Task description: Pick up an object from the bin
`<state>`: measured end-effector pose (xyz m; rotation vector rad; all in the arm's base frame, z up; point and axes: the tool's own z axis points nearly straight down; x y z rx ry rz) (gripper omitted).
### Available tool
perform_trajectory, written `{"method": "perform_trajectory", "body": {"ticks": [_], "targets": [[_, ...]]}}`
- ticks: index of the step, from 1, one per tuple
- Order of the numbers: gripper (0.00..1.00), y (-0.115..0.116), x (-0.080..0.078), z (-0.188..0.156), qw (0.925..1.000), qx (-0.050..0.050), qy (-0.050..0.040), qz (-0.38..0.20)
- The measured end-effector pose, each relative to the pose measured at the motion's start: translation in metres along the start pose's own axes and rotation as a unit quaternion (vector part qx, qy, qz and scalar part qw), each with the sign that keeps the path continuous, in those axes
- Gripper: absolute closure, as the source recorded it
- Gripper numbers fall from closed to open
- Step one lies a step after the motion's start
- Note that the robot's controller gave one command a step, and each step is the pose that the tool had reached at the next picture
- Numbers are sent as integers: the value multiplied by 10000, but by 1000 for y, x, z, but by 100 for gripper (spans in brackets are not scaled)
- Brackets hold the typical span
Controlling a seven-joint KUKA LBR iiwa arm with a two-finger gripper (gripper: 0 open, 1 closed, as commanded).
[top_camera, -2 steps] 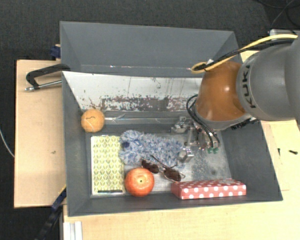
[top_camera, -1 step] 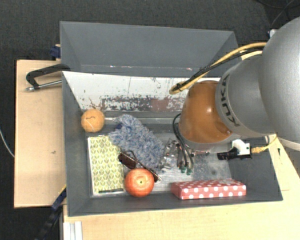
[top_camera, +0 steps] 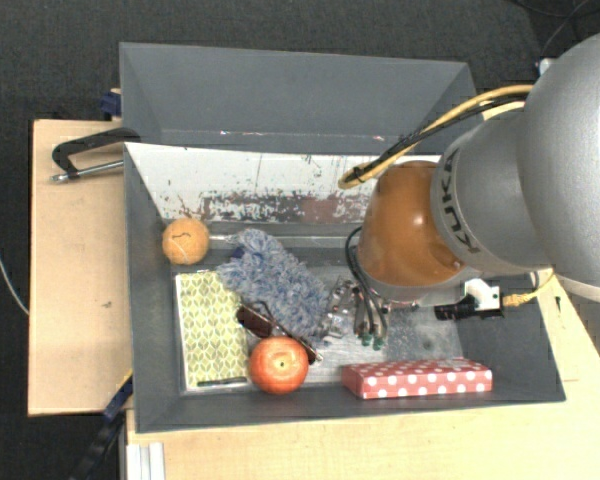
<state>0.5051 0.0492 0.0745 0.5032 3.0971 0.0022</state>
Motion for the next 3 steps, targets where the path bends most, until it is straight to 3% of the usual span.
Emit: {"method": "perform_trajectory", "body": {"ticks": [1, 2, 3], "targets": [[100, 5, 1, -47, 10000, 17, 38, 36], [100, 6, -4, -73, 10000, -13, -20, 50], [100, -1, -6, -128, 9999, -3, -6, 140]]}}
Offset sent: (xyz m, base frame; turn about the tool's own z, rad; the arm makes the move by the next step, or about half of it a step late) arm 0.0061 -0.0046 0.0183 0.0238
